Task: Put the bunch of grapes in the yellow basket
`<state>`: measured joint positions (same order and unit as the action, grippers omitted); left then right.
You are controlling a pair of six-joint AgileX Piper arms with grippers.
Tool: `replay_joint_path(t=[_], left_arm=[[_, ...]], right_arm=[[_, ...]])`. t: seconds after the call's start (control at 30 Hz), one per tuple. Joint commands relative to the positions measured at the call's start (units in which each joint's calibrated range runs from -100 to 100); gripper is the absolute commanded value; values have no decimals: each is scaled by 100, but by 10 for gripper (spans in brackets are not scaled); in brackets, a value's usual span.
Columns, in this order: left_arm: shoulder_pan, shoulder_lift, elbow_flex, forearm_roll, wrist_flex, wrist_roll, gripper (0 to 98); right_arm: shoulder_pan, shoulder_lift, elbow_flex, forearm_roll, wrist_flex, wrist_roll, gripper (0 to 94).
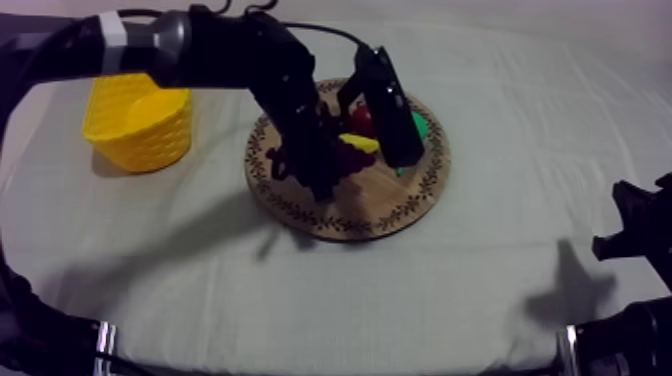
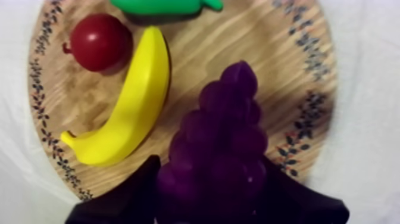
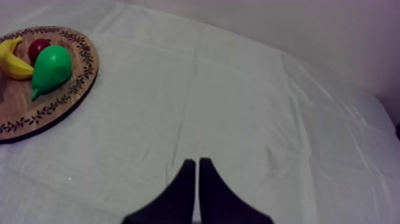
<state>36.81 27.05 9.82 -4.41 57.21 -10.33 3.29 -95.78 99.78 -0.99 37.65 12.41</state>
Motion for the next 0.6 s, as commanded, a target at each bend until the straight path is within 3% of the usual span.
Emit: replay_joint_path(t=[0.0,0.23,0.57], left_arm=[[11,-338,92,5,-34,69,553],[12,-1388,897,30,-534,306,572],[-428,-2790,1894,110,-1151,598,568]], right_arm=[[0,2,-1,-1,-7,2,3],[0,2,-1,-1,-7,2,3],[0,2,-1,-1,-7,2,3]])
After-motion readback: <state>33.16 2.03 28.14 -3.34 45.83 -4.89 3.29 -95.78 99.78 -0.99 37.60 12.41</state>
